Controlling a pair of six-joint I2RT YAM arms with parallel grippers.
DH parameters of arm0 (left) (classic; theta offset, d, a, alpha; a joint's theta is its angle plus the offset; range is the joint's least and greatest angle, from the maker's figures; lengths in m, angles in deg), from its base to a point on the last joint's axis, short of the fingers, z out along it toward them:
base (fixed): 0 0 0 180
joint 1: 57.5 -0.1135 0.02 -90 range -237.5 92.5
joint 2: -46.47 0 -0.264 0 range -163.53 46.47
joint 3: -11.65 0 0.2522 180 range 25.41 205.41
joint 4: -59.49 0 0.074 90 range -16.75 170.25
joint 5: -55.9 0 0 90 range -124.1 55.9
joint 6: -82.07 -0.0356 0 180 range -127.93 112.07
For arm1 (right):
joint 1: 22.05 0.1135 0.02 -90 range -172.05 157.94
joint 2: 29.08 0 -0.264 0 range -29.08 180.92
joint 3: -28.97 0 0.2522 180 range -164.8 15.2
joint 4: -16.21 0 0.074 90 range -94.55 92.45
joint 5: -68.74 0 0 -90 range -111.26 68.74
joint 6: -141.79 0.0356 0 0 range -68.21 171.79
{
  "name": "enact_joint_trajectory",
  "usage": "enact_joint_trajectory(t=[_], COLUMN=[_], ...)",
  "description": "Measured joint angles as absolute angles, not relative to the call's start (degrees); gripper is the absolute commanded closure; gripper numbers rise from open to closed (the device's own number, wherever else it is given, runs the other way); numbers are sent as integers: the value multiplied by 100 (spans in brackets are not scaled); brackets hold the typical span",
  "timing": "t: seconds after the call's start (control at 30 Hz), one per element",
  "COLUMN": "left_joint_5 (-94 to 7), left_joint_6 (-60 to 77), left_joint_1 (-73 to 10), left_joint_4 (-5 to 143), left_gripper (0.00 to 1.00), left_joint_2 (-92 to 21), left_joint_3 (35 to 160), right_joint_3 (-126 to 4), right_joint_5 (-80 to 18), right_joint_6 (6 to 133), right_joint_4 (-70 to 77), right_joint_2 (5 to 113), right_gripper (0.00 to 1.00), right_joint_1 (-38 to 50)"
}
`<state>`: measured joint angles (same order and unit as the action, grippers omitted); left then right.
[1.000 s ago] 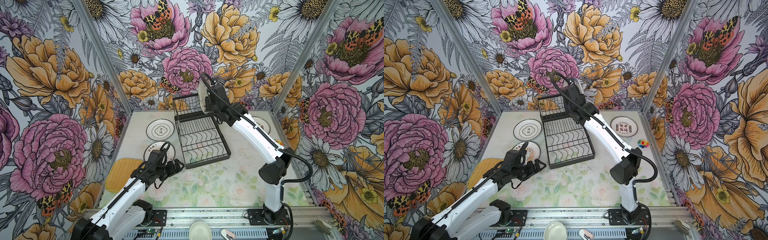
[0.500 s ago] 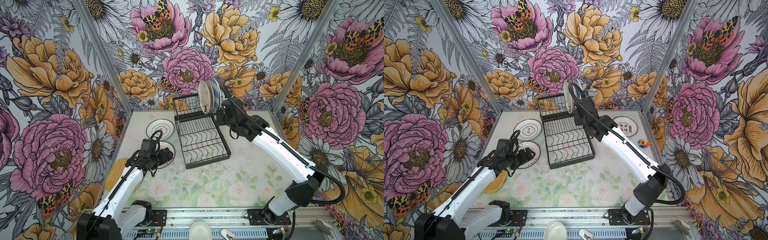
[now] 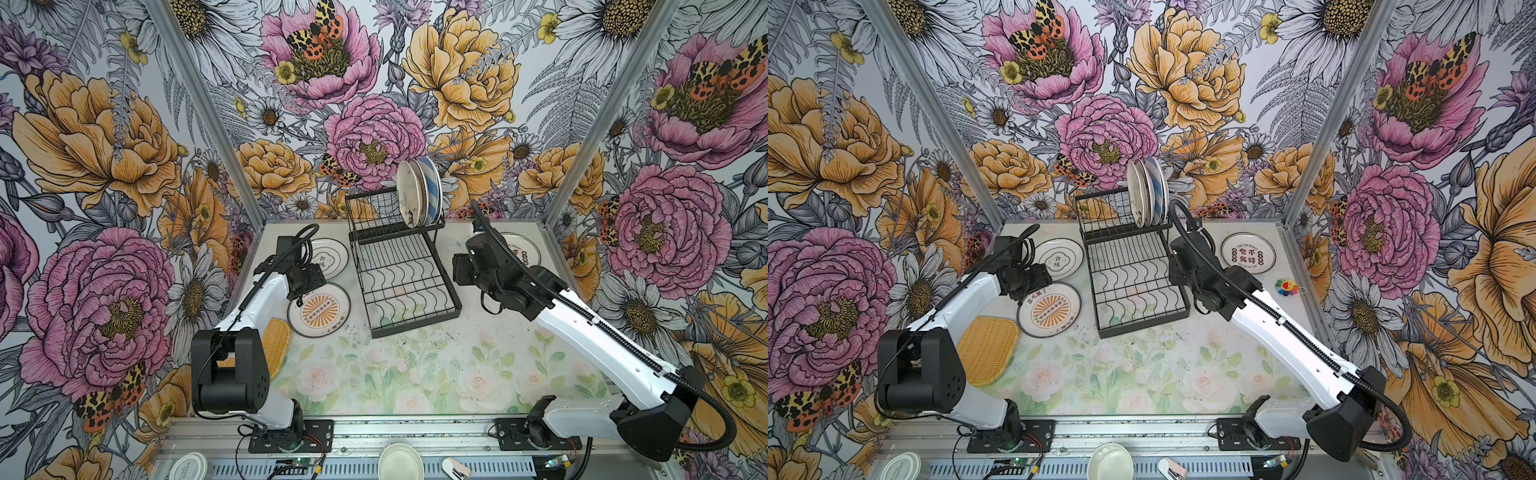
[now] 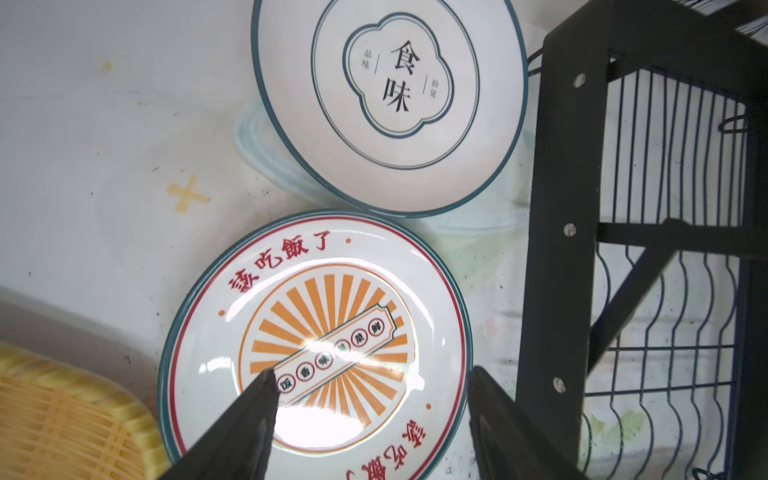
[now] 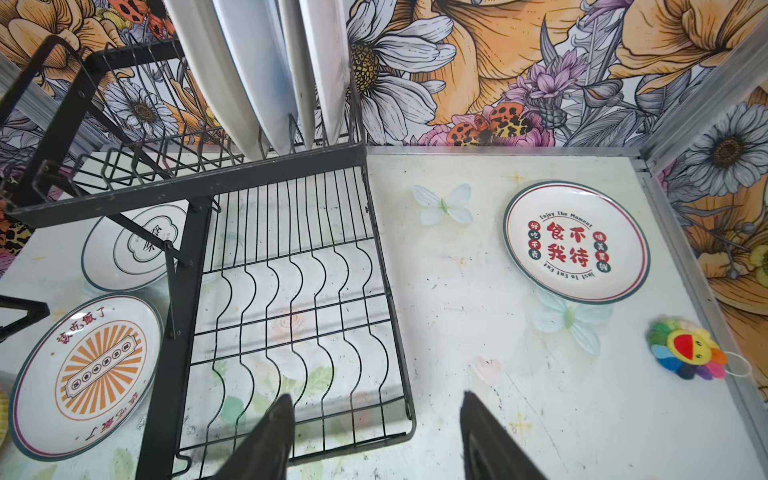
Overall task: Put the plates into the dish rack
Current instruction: 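Move the left gripper over the orange sunburst plate beside the rack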
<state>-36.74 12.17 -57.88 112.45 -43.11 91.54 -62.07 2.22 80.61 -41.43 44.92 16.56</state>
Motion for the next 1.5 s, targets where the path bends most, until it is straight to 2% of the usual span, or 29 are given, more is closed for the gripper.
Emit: enact_joint_trajectory(t=[0.27,0.6,1.07,1.5], left_joint_5=[-3700,-3986,-4526,-4898], left_joint_6=[596,255,89,-7], left_joint_1=[-6072,-6439,-6417,-6046], left_joint_4=[11127,10821,10683,10666], left_gripper=[29,23,19,19], left_joint_2=[-5332,-6064,-6333,-6313], left_joint_3=[9720,9782,9928,9880], right_joint_3=[-6100,-6093,-5995,-5916], right_joint_5=[144,128,85,-16], right_joint_6=[8094,8092,8092,8092], right_joint_4=[-4143,-4141,-4143,-4145], right_joint_2=[4485,4470,4365,4271], right_gripper=[36,36,36,36], right_joint_1=[1649,1610,1507,1444])
